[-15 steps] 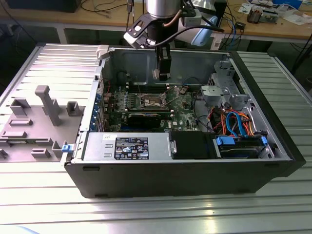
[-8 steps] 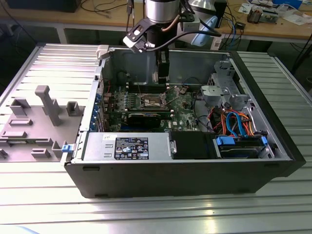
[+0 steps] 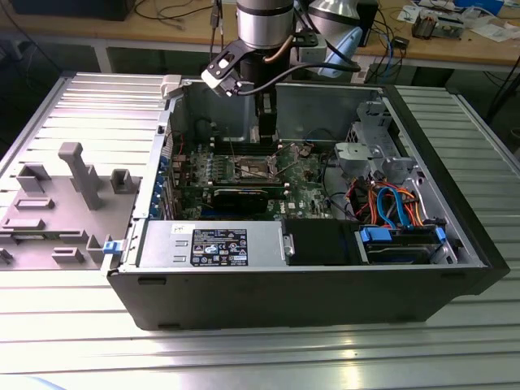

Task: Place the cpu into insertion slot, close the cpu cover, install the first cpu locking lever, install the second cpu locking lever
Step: 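Place the cpu into insertion slot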

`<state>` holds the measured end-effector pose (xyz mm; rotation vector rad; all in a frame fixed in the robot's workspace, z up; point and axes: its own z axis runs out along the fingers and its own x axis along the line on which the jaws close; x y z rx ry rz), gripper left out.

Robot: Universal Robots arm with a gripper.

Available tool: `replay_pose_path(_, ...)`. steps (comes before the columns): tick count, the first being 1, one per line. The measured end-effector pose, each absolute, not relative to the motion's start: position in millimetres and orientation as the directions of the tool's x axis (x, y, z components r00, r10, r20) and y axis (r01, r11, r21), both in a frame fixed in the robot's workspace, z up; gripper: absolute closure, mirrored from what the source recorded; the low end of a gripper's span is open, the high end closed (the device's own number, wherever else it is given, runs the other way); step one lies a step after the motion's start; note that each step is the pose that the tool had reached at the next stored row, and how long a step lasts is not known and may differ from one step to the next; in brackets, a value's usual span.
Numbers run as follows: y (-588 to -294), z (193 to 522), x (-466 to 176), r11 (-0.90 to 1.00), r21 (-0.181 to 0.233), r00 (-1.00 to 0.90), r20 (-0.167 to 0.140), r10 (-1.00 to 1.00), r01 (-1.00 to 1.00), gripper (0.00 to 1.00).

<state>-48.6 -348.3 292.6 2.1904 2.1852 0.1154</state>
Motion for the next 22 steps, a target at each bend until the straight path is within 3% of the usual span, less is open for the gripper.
replay_pose_path(13,-348,292,-49,-0.003,0.085,0.002,0.019,1.000,0.996,0.46)
replay_pose_path(22,-347,273,-55,-0.004,0.085,0.002,0.019,1.000,0.996,0.46)
